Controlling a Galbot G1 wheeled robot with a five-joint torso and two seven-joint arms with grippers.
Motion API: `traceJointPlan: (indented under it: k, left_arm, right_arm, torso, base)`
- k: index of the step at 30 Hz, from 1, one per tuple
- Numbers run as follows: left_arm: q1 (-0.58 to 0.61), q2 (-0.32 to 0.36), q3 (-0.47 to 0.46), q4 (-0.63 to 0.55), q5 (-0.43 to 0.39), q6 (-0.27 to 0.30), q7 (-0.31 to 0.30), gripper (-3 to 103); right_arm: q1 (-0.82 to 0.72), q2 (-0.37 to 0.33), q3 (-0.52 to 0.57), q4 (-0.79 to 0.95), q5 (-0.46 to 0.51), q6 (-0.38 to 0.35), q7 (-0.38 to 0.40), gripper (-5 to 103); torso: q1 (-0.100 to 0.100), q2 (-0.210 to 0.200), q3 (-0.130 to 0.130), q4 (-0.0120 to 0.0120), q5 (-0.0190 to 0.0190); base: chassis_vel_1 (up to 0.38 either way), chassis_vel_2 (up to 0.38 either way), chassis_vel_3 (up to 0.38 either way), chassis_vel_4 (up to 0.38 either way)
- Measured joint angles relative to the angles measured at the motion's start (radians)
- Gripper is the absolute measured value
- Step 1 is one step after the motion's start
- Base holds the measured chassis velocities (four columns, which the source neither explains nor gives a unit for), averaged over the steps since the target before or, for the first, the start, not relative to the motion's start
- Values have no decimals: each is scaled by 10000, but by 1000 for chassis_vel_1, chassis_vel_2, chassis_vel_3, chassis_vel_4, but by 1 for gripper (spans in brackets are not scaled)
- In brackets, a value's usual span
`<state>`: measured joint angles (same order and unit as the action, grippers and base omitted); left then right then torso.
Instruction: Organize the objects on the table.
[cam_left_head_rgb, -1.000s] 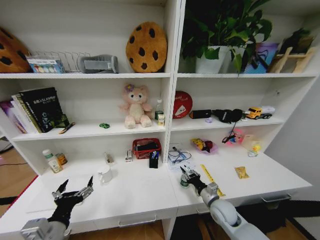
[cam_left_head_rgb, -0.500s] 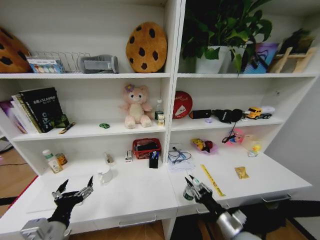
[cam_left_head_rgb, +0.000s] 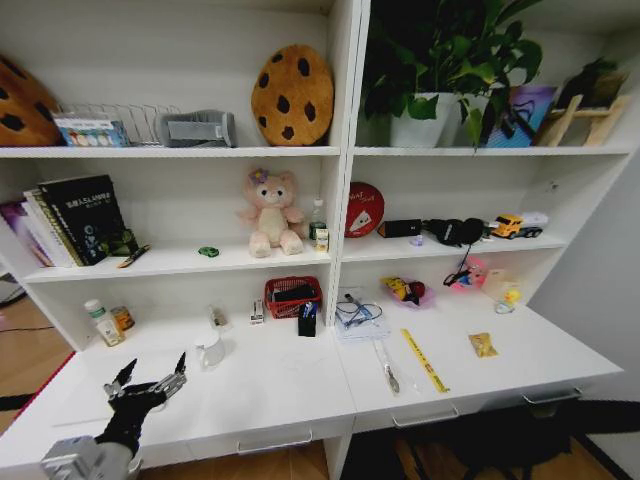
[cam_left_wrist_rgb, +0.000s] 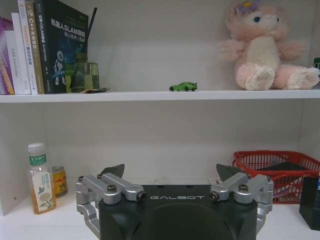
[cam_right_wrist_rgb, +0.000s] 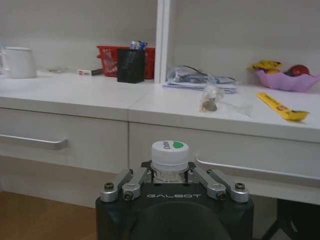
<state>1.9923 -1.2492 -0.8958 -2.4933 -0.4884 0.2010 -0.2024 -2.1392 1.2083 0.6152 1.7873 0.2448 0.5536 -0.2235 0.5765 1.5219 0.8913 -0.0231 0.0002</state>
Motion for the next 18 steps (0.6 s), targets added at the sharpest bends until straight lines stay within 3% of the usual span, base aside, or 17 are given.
traceJointPlan:
  k: [4,12,14,18]
  left_arm:
    - [0,1,0,0,0,0,0,100]
    - [0,0,0,0,0,0,0,100]
    - [0,0,0,-1,0,0,0,100]
    - [0,0,0,0,0,0,0,100]
  right_arm:
    - [976,242,-127,-1027,180,-473,157,26]
    - [2701,405,-301,-3663,284,-503,410,26]
    - [3494,507,-519,-4781,272,147,840,26]
    - [4247,628,-661,-5714,189,516,1234,26]
  torso:
    - [3,-1,2,1,-3]
    - [3,-2,2,2,-2]
    - [3,-2,2,-1,0]
    - [4,-3,2,1,-3]
  base:
    - [0,0,0,0]
    - [0,0,0,0]
    - [0,0,0,0]
    - [0,0,0,0]
